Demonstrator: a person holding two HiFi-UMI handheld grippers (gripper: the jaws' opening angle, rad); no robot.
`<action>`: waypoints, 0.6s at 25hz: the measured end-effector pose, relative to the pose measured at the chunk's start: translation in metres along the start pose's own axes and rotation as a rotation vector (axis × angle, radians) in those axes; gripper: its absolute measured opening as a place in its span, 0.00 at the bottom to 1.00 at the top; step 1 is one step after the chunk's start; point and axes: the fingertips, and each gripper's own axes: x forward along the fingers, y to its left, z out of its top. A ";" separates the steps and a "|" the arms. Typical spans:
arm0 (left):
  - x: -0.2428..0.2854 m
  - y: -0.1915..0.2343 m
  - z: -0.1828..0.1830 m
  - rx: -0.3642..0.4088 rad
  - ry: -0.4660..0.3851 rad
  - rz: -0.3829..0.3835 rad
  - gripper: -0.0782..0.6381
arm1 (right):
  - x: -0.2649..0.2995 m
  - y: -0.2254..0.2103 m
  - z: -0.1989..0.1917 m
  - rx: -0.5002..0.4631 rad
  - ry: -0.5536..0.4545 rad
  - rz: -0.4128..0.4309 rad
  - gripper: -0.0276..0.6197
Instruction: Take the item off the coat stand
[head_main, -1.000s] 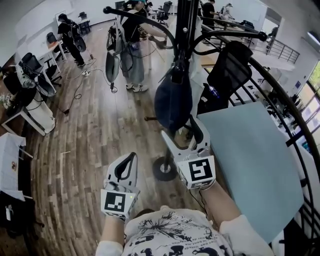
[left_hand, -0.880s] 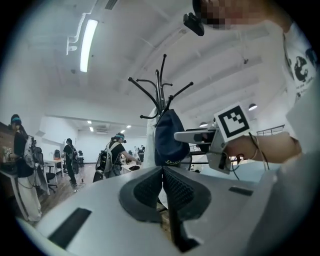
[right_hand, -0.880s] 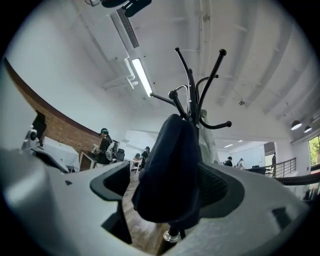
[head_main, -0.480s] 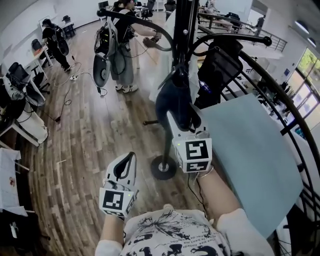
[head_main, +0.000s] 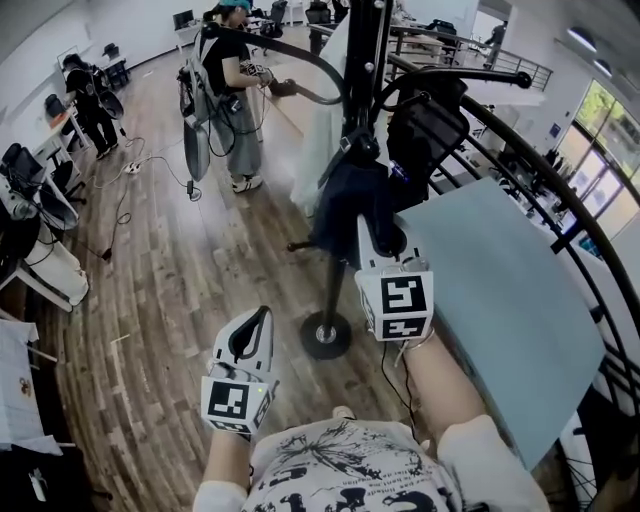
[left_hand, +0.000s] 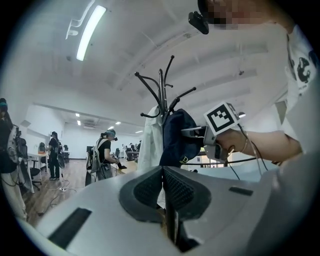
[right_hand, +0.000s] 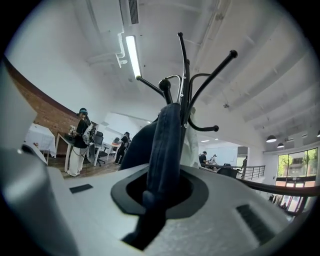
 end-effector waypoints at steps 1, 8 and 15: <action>-0.001 -0.001 -0.001 -0.002 -0.004 -0.008 0.12 | -0.004 0.000 0.003 -0.005 -0.002 -0.007 0.09; -0.007 -0.007 0.016 -0.006 -0.030 -0.053 0.12 | -0.040 -0.005 0.038 -0.048 -0.063 -0.075 0.09; -0.010 -0.008 0.022 0.005 -0.032 -0.070 0.12 | -0.080 -0.006 0.067 -0.035 -0.147 -0.087 0.09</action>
